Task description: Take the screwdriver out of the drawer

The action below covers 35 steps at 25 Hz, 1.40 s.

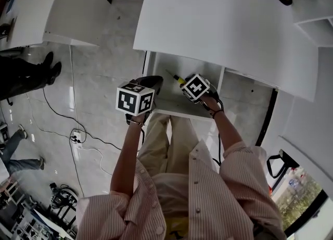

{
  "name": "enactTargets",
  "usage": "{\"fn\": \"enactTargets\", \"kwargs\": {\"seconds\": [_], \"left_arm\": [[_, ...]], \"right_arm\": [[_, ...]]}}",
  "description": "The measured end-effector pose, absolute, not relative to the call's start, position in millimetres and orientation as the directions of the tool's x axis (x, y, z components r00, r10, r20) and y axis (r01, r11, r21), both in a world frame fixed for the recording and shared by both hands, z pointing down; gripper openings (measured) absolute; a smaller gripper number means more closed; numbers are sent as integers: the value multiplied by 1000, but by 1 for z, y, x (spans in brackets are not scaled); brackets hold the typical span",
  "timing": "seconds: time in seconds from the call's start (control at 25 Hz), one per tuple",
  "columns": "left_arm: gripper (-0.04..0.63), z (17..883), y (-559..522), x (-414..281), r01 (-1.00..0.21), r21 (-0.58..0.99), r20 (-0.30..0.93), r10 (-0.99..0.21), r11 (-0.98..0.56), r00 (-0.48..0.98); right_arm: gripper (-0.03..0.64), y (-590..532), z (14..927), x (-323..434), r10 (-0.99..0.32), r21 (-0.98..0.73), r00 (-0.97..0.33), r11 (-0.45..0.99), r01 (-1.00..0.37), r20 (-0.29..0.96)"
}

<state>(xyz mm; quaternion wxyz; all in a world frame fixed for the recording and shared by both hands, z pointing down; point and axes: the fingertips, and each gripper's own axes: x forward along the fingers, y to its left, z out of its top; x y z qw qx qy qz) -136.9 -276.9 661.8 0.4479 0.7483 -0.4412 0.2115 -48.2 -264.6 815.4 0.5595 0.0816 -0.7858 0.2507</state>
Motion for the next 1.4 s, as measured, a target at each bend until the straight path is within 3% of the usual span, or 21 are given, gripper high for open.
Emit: {"fn": "enactTargets", "kwargs": {"seconds": [0.64,1.4], "left_arm": [[-2,665,-273,-138,-849,481,708,-473,-221,524],[-2,606,-253,-136,-843,438,593,-604,-313,532]], "right_arm": [[81,-267,814,-58,84,-205,-338,917,-341,938],[81,-267,698,-43,-65,-99,-500,951,-295,863]]}}
